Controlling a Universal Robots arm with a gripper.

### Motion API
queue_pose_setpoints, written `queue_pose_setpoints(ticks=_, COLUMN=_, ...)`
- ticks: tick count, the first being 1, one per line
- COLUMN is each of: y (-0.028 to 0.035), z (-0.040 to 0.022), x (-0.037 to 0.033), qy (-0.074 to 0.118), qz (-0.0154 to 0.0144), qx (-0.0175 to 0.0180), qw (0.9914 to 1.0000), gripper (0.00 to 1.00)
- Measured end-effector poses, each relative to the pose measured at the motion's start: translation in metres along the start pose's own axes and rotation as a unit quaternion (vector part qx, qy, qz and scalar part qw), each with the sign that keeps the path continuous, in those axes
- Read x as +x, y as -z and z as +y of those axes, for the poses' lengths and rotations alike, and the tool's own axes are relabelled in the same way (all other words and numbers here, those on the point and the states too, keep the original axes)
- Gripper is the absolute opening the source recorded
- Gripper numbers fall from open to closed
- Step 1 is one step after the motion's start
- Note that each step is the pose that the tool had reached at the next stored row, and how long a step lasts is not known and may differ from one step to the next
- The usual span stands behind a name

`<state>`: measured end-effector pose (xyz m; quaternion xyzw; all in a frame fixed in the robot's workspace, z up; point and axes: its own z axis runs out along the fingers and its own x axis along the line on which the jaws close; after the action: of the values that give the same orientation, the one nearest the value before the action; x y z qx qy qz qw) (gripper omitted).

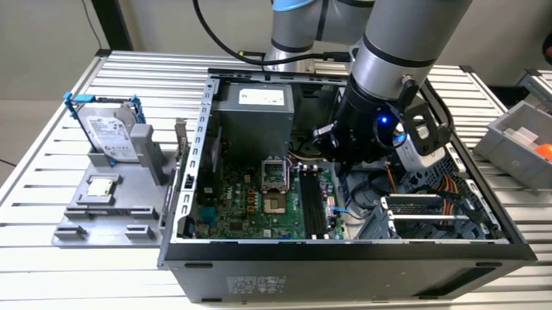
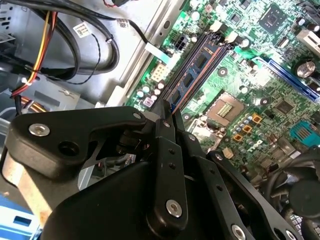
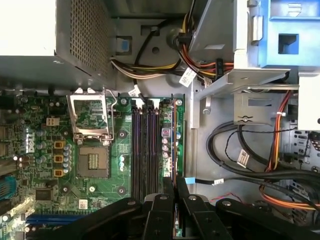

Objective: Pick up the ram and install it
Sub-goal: 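Insert the ram into the slot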

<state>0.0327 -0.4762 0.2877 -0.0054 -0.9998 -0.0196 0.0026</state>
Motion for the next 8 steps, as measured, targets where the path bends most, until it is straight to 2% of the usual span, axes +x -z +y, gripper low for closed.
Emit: queue_pose_setpoints(ticks=8, y=-0.0032, z=-0.0001, x=0.0000, qy=0.000, qz=0.0002, qx=0.0001, qw=1.00000, gripper=0.00)
